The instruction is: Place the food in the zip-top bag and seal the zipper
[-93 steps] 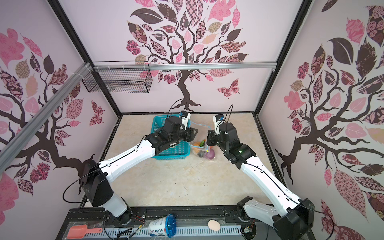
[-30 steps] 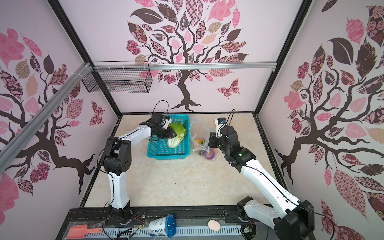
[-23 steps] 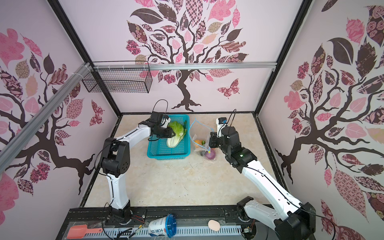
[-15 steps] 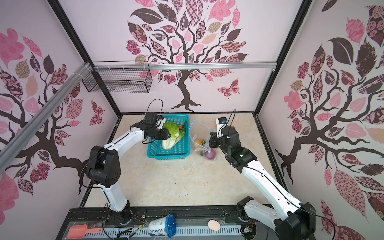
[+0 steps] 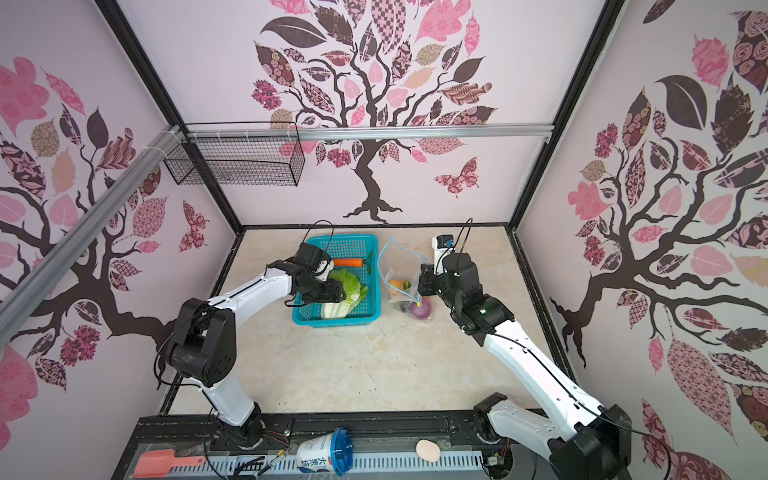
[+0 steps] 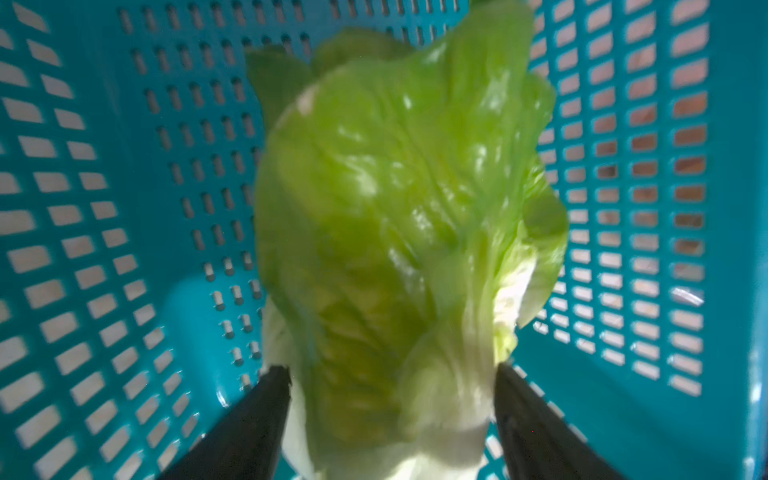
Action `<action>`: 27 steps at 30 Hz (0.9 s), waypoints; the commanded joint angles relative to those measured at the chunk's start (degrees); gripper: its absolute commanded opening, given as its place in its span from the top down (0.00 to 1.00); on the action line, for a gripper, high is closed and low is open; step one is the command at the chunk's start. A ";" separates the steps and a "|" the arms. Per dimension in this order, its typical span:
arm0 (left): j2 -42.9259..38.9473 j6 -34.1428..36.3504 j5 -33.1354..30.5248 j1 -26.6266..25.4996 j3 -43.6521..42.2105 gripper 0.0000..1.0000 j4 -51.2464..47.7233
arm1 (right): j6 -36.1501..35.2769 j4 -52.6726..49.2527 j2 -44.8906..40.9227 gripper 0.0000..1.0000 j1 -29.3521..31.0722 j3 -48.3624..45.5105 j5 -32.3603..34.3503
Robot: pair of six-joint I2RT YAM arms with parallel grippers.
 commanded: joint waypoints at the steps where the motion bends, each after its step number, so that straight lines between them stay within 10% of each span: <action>1: -1.52 0.92 -2.92 0.01 5.52 0.07 -1.07 | -0.41 0.40 -0.26 1.00 -0.40 0.49 0.23; 10: 4.90 16.49 -9.74 0.10 22.85 0.07 -1.94 | -0.37 0.52 -0.39 1.00 -0.35 0.36 0.07; 27: 22.29 45.61 -0.12 3.53 36.14 0.19 0.95 | -0.72 0.75 0.09 1.00 -0.44 0.37 0.01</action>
